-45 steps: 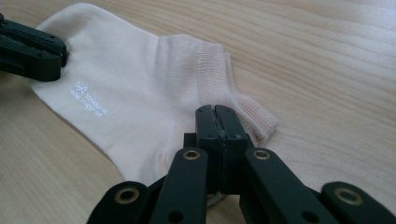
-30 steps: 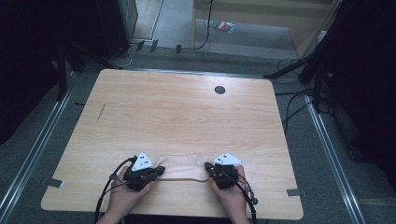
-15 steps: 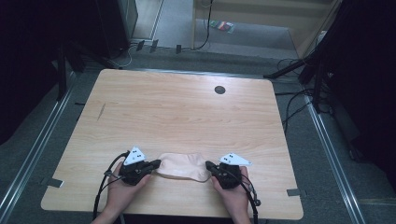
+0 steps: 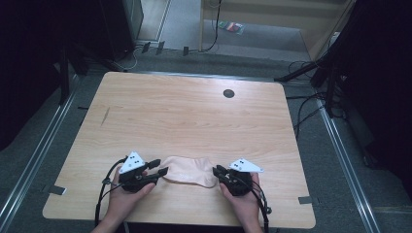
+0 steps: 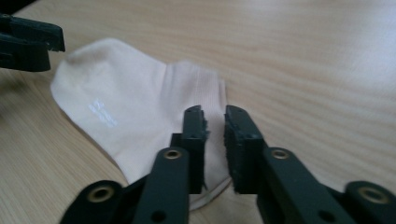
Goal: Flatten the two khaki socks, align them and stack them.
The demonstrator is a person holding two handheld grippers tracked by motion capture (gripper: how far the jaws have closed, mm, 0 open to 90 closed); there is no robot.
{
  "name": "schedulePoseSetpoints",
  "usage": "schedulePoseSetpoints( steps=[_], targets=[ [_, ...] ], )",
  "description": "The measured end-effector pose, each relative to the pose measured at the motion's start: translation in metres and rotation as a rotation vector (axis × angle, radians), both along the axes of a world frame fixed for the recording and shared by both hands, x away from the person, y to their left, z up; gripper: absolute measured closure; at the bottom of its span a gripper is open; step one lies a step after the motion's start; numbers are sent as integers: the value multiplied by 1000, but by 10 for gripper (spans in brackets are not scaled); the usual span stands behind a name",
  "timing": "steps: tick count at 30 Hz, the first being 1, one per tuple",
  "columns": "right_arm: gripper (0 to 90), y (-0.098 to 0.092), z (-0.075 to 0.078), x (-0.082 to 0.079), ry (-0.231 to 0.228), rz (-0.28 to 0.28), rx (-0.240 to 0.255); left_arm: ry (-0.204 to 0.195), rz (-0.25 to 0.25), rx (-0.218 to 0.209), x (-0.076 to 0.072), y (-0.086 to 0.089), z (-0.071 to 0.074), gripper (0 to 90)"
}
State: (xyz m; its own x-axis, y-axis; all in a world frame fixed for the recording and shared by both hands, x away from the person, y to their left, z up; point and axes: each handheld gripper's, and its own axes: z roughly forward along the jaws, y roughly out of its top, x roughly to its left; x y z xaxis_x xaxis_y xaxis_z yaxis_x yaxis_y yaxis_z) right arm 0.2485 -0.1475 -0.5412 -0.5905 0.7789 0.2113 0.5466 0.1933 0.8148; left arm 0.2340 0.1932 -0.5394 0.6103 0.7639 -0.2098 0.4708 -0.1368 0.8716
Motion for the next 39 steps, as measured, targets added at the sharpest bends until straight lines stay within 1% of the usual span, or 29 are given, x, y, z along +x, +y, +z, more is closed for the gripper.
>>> schedulePoseSetpoints(
  steps=[1,2,3,4,6,7,8,9,10,13,15,16,23,27,29,34,39],
  targets=[
    [631,-2,2,-1,-21,-15,5,-12,21,-11,0,4,2,418],
    [549,-4,4,-1,-42,-26,10,-17,32,-24,0,8,3,374],
    [477,-5,5,-1,-48,-36,15,-22,48,-50,0,14,5,331],
    [395,-8,6,0,-45,-43,26,-26,59,-55,0,17,6,278],
    [306,-12,7,1,-41,-53,39,-40,92,-54,0,25,9,221],
    [256,-15,8,2,-54,-64,39,-44,103,-53,0,29,10,187],
    [187,-17,9,2,-63,-76,39,-46,120,-55,1,33,11,152],
    [144,-20,10,3,-67,-85,35,-43,131,-62,1,36,11,133],
    [132,-22,11,4,-63,-93,36,-46,141,-62,1,41,12,133],
    [133,-29,12,5,-71,-120,12,-40,170,-74,3,52,12,129],
    [133,-36,13,6,-69,-131,21,-39,181,-91,4,61,12,129],
    [132,-39,13,7,-66,-140,25,-40,187,-87,4,66,12,129],
    [132,-66,15,10,-66,-200,41,-32,252,-89,6,87,10,129],
    [133,-81,16,11,-73,-229,29,-26,284,-63,7,98,8,129],
    [132,-90,16,11,-70,-245,26,-22,293,-41,7,103,6,129],
    [133,-112,13,10,-65,-290,6,-3,318,-23,7,115,2,130],
    [134,-135,9,8,-47,-338,15,-9,337,10,3,126,-1,130]
  ],
)
